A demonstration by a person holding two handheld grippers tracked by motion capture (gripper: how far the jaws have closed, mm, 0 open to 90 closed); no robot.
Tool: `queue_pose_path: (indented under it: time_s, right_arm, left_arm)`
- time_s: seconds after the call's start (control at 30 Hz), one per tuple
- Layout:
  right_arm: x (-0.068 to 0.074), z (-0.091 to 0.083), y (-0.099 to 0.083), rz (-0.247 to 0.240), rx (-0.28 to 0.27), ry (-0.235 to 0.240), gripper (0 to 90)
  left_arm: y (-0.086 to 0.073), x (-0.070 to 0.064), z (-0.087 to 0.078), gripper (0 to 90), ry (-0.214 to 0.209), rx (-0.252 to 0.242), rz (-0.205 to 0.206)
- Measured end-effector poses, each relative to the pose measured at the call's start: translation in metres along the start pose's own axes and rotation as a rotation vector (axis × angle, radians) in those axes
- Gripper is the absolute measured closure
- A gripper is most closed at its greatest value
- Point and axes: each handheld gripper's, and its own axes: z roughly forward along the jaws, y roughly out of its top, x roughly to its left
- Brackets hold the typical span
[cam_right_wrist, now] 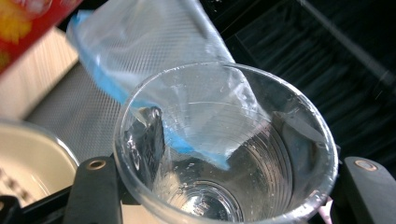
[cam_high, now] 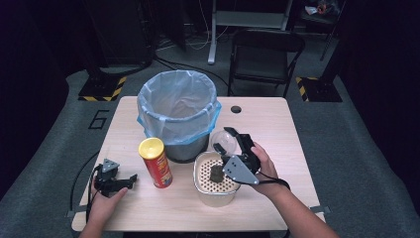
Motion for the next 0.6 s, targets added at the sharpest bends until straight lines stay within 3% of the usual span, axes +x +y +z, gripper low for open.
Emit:
queue_pose_path:
  time_s: [0.13,0.17,0.2,0.27,0.43,0.53,0.6]
  right_arm:
    - [-0.010,0.002,-0.003,0.207,-0.012,0.043,34.7]
    - [-0.012,0.001,-0.004,0.292,-0.008,0.070,34.8]
    - [-0.015,0.001,-0.005,0.333,-0.007,0.088,34.7]
    - [-0.023,0.000,-0.006,0.490,-0.017,0.167,34.9]
    - [-0.040,0.000,-0.011,0.726,-0.017,0.247,35.2]
    - [-0.050,0.001,-0.014,0.808,-0.029,0.303,35.2]
    - [-0.053,0.000,-0.014,0.832,-0.030,0.315,35.1]
  left_arm:
    - [0.000,0.000,0.000,11.6,0.000,-0.002,0.000]
    - [0.000,0.000,0.000,11.6,0.000,-0.002,-0.002]
    - [0.000,0.000,0.000,11.6,0.000,-0.002,-0.001]
    - [0.000,0.000,0.000,11.7,-0.001,0.003,0.001]
    - [0.000,0.000,0.000,11.6,0.000,0.003,-0.001]
    - [0.000,0.000,0.000,11.6,0.000,0.003,-0.002]
    - [0.000,0.000,0.000,11.6,0.000,0.003,-0.003]
